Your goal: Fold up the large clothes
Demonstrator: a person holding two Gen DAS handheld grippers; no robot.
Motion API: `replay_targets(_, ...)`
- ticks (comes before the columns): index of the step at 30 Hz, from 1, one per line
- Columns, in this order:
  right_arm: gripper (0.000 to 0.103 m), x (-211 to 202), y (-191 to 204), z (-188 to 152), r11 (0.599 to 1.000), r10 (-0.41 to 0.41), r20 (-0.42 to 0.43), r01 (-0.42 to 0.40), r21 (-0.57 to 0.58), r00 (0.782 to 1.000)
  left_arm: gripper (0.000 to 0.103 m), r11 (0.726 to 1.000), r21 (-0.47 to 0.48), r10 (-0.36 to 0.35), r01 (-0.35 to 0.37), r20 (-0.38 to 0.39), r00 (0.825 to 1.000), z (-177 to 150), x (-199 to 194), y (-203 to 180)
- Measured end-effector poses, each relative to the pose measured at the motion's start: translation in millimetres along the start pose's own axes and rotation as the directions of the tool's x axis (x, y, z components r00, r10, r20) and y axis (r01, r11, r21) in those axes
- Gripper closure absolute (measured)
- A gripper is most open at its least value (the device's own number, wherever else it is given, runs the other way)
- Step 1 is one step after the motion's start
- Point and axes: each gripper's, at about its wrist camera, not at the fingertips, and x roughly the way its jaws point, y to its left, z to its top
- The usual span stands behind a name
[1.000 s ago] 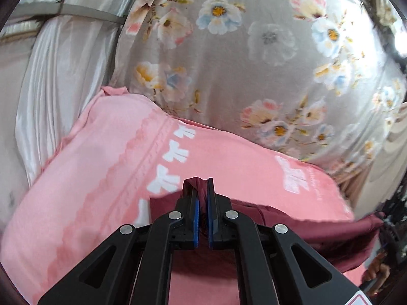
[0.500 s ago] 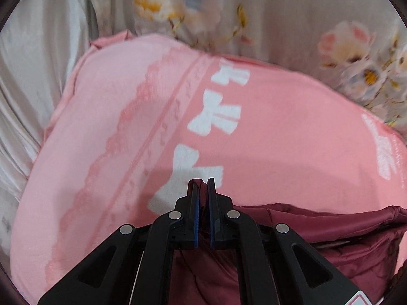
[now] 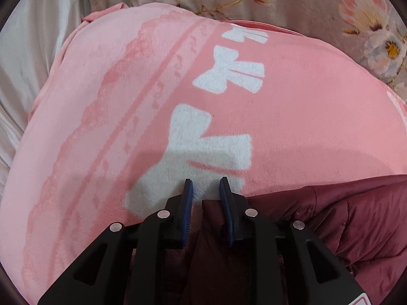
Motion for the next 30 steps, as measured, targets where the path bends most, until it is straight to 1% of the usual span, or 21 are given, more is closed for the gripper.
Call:
replay_targets(1,0.097,-3.1,-1.0,1.8,1.0,0.003,0.0,-0.003,0.003,1.0,0.076,1.0,-0.001,0.009,-0.009,0.001,1.0,0.6,-2.0,0.7)
replay_targets(2,0.095,-9.3,-2.8,4.2,1.0,0.006,0.008,-0.006,0.012,1.0,0.071,1.0,-0.007,0.025,-0.025,0.004,1.0,1.4,-6.9,3.3)
replay_targets(3,0.092,-25.2,-6.2,7.5,1.0,0.007,0.043,-0.008,0.03,0.999,0.07,0.999,-0.021,0.046,-0.046,0.016,0.999,3.3,-15.1,8.8)
replay_targets(4,0.089,-38.4,-7.4,9.5,0.999,0.008,0.074,-0.012,0.041,0.997,0.069,0.998,-0.031,0.051,-0.05,0.038,0.998,5.0,-26.8,15.0)
replay_targets(5,0.082,-59.2,-7.5,10.1,0.999,0.005,0.129,-0.012,0.051,0.992,0.067,0.998,-0.037,0.053,-0.051,0.067,0.996,5.8,-42.9,21.5)
replay_targets(6,0.078,-74.1,-3.4,10.6,0.999,-0.004,0.166,-0.003,0.043,0.986,0.067,0.997,-0.038,0.065,-0.062,0.09,0.994,7.4,-55.3,24.8)
replay_targets(7,0.074,-88.9,5.5,10.0,1.0,0.0,0.203,-0.002,0.009,0.979,0.066,0.997,-0.037,0.073,-0.069,0.113,0.991,8.8,-68.9,26.5)
replay_targets(9,0.074,-108.8,31.7,8.3,0.996,0.04,0.248,-0.019,-0.085,0.968,0.066,0.997,-0.018,0.072,-0.07,0.162,0.984,15.4,-98.3,20.4)
replay_targets(10,0.074,-115.0,46.5,6.6,0.992,0.055,0.264,-0.022,-0.124,0.963,0.066,0.998,-0.01,0.058,-0.057,0.177,0.982,17.6,-108.0,14.9)
replay_targets(11,0.073,-118.5,60.6,4.4,0.987,0.074,0.269,-0.031,-0.159,0.96,0.065,1.0,0.005,0.029,-0.03,0.187,0.982,19.3,-117.6,5.8)
replay_targets(12,0.073,-118.4,79.4,1.3,0.976,0.118,0.249,-0.066,-0.205,0.961,0.063,0.999,0.036,-0.019,0.013,0.183,0.983,19.8,-126.1,-9.9)
replay_targets(13,0.073,-115.4,91.3,-2.1,0.969,0.144,0.226,-0.091,-0.229,0.964,0.06,0.997,0.064,-0.051,0.04,0.174,0.983,20.1,-129.0,-23.2)
replay_targets(15,0.074,-101.3,119.7,-11.9,0.947,0.18,0.15,-0.131,-0.292,0.972,0.059,0.987,0.137,-0.101,0.081,0.147,0.984,12.8,-127.6,-59.1)
replay_targets(18,0.08,-72.0,145.4,-28.5,0.923,0.168,0.065,-0.134,-0.36,0.984,0.059,0.968,0.225,-0.129,0.109,0.078,0.989,-3.3,-107.5,-110.7)
replay_targets(21,0.083,-41.4,152.0,-31.4,0.927,0.172,-0.026,-0.171,-0.335,0.985,0.059,0.957,0.266,-0.125,0.114,0.024,0.992,-12.6,-81.8,-146.3)
replay_targets(24,0.083,-17.8,152.9,-27.1,0.935,0.157,-0.068,-0.17,-0.31,0.985,0.059,0.961,0.263,-0.087,0.082,0.009,0.996,-13.7,-59.4,-161.5)
replay_targets(26,0.083,-4.0,151.1,-26.7,0.94,0.156,-0.107,-0.181,-0.289,0.982,0.059,0.968,0.24,-0.077,0.076,-0.005,0.997,-11.9,-45.4,-161.6)
replay_targets(28,0.083,8.9,151.4,-31.1,0.941,0.16,-0.142,-0.195,-0.277,0.977,0.058,0.974,0.209,-0.082,0.084,-0.019,0.996,-15.4,-35.0,-157.2)
replay_targets(30,0.083,12.4,154.2,-38.0,0.936,0.157,-0.149,-0.195,-0.294,0.976,0.058,0.977,0.189,-0.097,0.096,-0.005,0.995,-19.2,-33.0,-151.9)
